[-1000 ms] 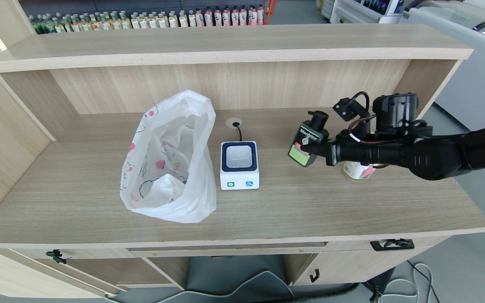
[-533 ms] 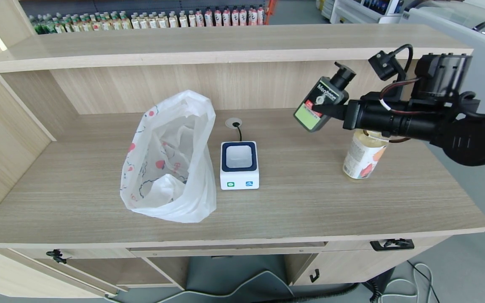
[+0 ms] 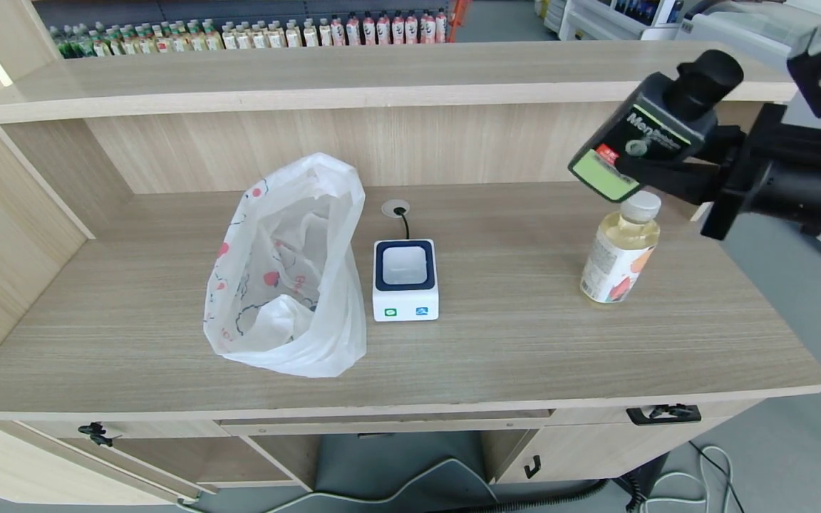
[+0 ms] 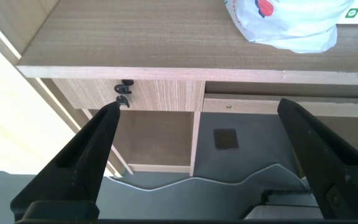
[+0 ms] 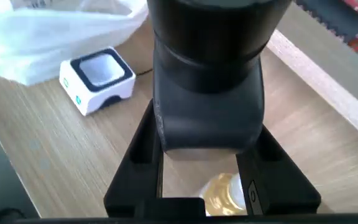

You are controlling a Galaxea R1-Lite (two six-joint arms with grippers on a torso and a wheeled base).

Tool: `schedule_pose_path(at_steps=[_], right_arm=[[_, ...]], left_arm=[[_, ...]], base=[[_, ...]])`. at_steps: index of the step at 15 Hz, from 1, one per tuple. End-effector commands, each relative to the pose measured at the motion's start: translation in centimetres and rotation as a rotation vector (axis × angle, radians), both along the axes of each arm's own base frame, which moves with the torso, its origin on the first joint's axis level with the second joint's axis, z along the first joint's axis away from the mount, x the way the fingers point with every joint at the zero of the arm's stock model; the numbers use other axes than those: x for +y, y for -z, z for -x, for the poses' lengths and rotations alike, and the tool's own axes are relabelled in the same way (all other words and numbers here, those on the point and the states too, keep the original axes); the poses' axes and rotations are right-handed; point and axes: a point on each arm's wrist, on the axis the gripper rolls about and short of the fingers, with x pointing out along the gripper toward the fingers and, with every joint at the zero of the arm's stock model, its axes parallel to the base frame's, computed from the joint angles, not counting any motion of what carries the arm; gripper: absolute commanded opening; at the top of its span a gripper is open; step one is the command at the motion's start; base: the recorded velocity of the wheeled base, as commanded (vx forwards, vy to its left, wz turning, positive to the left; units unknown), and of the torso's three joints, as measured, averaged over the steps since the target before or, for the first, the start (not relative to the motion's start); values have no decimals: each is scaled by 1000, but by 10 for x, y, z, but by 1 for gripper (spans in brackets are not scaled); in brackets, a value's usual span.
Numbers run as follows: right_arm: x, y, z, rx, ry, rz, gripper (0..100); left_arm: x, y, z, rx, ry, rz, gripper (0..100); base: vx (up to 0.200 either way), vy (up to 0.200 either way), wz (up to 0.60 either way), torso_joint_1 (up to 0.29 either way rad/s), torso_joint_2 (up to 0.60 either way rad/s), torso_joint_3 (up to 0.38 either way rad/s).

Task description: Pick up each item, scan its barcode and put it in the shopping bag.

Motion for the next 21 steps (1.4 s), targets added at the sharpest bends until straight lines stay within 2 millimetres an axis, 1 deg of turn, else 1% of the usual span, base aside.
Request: schedule_pose_path(at_steps=[1, 2, 3, 4, 6, 8, 9, 10, 11, 12, 13, 18, 21], right_arm=[[-41, 36, 88, -371, 170, 365, 0], [-38, 40, 92, -520, 32, 465, 0], [-26, 38, 81, -690, -142, 548, 0], [-18, 38, 78, -798, -217, 593, 0], [-13, 29, 90, -1128, -213, 745, 0], [-8, 24, 93, -1384, -221, 820, 0], [-3, 24, 91, -1512, -247, 841, 0], [1, 25, 90, -1604, -280, 832, 0], [8, 25, 92, -1723, -320, 799, 0], [15, 25, 93, -1806, -344, 766, 0], [18, 25, 94, -1838, -347, 756, 0], [17, 22, 99, -1887, -329, 760, 0], [12, 24, 113, -1957, -361, 725, 0]], left_arm=[[0, 0, 0, -1, 0, 0, 100], [0, 0, 0, -1, 0, 0, 100], [0, 0, 0, -1, 0, 0, 100], [0, 0, 0, -1, 0, 0, 100], [0, 0, 0, -1, 0, 0, 100], [0, 0, 0, -1, 0, 0, 100], [0, 0, 0, -1, 0, 0, 100], [0, 0, 0, -1, 0, 0, 100], [0, 0, 0, -1, 0, 0, 100], [0, 0, 0, -1, 0, 0, 100], [0, 0, 0, -1, 0, 0, 100], [0, 0, 0, -1, 0, 0, 100], [0, 0, 0, -1, 0, 0, 100]], base=[[0, 0, 0, 0, 0, 0], [0, 0, 0, 0, 0, 0], [0, 0, 0, 0, 0, 0], [0, 0, 0, 0, 0, 0], [0, 0, 0, 0, 0, 0], [0, 0, 0, 0, 0, 0], [0, 0, 0, 0, 0, 0], [0, 0, 0, 0, 0, 0], [0, 0, 0, 0, 0, 0], [0, 0, 0, 0, 0, 0], [0, 0, 0, 0, 0, 0], [0, 0, 0, 0, 0, 0], [0, 0, 0, 0, 0, 0]])
